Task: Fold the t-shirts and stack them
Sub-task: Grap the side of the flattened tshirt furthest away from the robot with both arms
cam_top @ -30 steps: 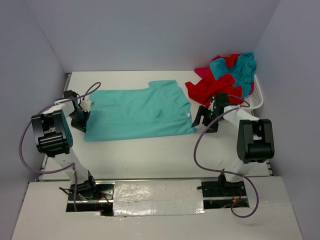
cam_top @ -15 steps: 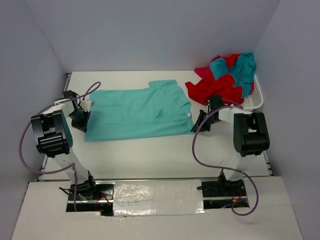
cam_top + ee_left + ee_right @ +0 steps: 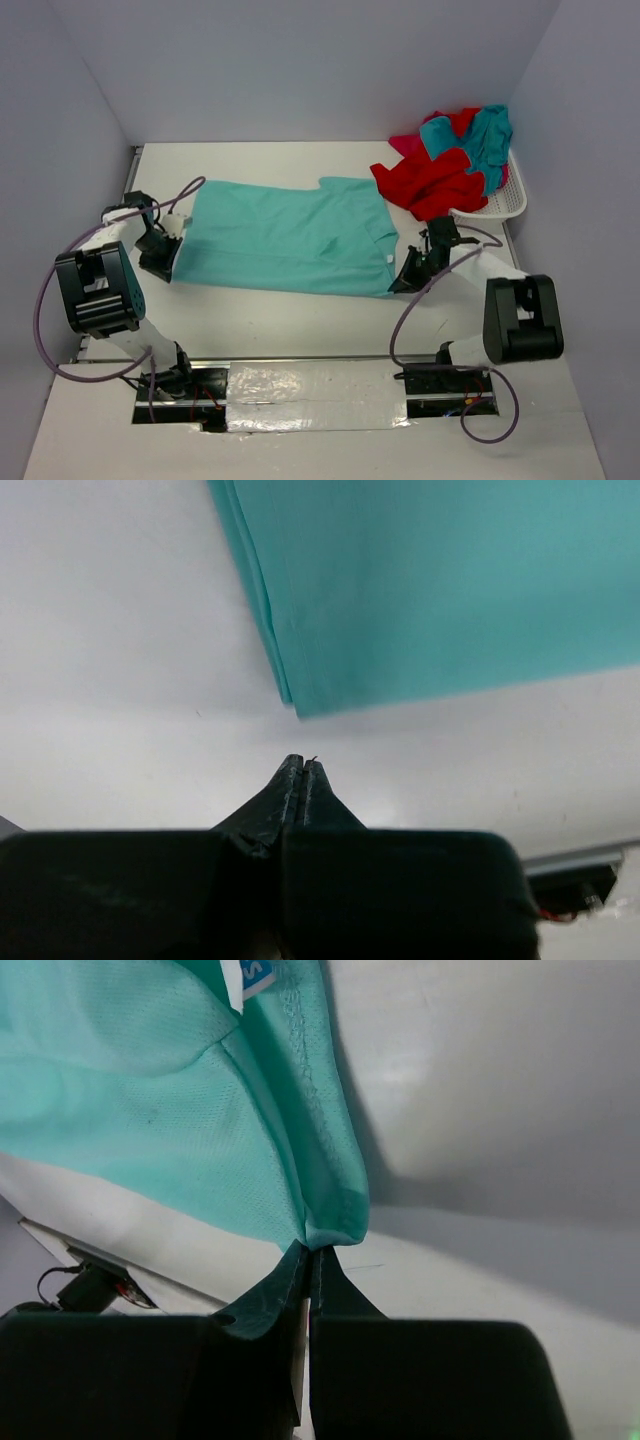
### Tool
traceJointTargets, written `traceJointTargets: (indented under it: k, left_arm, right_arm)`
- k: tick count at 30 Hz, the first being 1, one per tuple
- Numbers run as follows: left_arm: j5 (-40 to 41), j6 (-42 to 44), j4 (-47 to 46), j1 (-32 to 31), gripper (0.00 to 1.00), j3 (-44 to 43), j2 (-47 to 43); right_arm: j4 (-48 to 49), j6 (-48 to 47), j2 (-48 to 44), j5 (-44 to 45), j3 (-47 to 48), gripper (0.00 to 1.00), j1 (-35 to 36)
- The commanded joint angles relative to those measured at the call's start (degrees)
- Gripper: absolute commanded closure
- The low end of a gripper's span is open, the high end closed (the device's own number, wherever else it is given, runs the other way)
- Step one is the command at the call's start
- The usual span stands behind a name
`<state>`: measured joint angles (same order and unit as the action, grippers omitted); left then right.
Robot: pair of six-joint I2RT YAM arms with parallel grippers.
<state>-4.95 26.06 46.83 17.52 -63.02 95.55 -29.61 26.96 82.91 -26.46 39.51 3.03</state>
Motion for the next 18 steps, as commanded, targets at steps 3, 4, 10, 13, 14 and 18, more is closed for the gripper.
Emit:
traceJointTargets:
  k: [3, 4, 10, 13, 14, 18]
  left_arm:
    - [0.2, 3.8, 10.3, -0.2, 1.00, 3.3, -5.1]
    - [0.2, 4.1, 10.6, -0.2, 1.00, 3.9, -5.5]
    - [-2.1, 2.4, 8.5, 0.1, 0.78, 2.2, -4.6]
    - [-10.1, 0.0, 7.1, 0.9, 0.49, -4.3, -3.4]
    - [-12.0, -0.7, 6.4, 1.0, 0.46, -7.0, -2.4]
    - [-16.4, -4.9, 6.4, 1.2, 0.36, -11.0, 2.7]
  right_arm:
    - [-9.6, 3.6, -9.8, 2.5, -5.2, 1.00, 0.4]
    - [-10.0, 3.8, -10.7, 3.4, -5.9, 1.00, 0.4]
    - [-9.1, 2.4, -7.9, 4.8, -4.8, 1.00, 0.4]
    - [-8.4, 1.4, -5.7, 4.4, -3.1, 1.00, 0.4]
    - [-8.5, 1.2, -5.5, 5.2, -2.7, 1.00, 0.4]
    - [-9.7, -0.4, -4.9, 6.7, -0.5, 1.00, 0.4]
